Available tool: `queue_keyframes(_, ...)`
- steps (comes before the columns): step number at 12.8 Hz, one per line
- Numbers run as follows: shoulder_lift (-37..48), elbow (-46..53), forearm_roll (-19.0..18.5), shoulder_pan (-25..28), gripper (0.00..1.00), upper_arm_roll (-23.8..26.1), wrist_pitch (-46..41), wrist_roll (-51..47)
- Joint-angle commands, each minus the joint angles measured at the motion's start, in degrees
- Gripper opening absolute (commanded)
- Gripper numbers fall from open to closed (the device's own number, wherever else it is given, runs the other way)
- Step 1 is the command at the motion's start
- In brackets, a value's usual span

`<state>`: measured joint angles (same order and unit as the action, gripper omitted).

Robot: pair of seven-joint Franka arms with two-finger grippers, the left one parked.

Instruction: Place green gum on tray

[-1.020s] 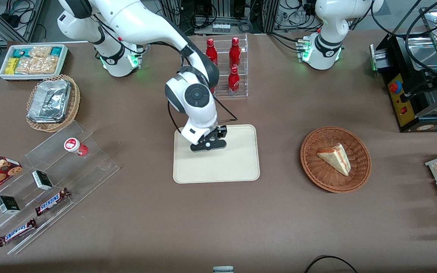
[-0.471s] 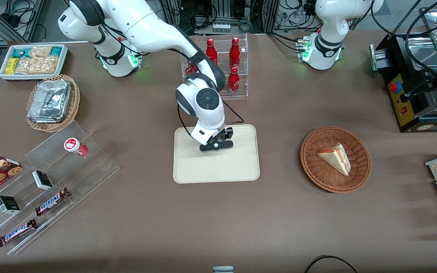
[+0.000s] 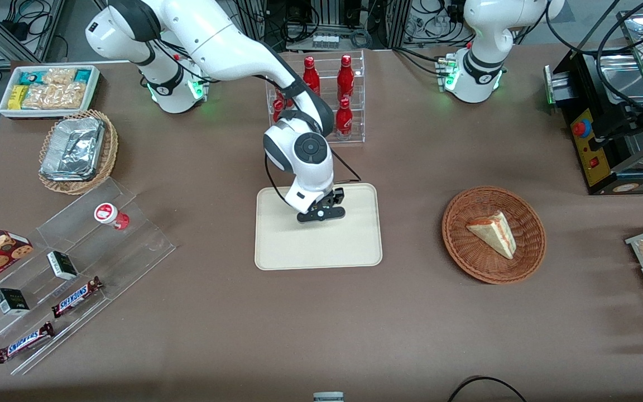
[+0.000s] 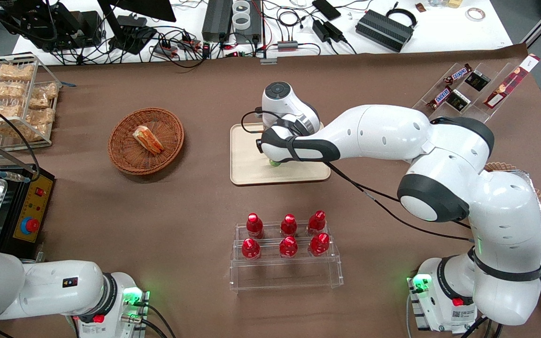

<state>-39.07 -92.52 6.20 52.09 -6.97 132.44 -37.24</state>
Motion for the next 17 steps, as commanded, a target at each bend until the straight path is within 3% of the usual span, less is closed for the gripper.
queue_keyframes(1,-0.92,1.29,0.48,0.38,0.81,-0.58,0.54,-0.82)
queue_keyframes(2,-0.92,1.29,0.48,0.29,0.83,-0.58,0.54,-0.82)
queue_keyframes(3,-0.66,1.29,0.48,0.20,1.00,-0.58,0.54,-0.82)
queue_keyframes(5,0.13,1.64,0.92,-0.41,1.00,-0.58,0.10,-0.82)
queue_keyframes(9,10.65,-2.83,0.83,-2.69,1.00,-1.55,-3.04,-0.47)
queue_keyframes(12,19.00,-3.72,0.66,-4.53,1.00,-2.25,-14.71,-0.47)
queue_keyframes(17,31.31,-3.55,0.48,-16.64,1.00,-2.34,-32.92,7.26)
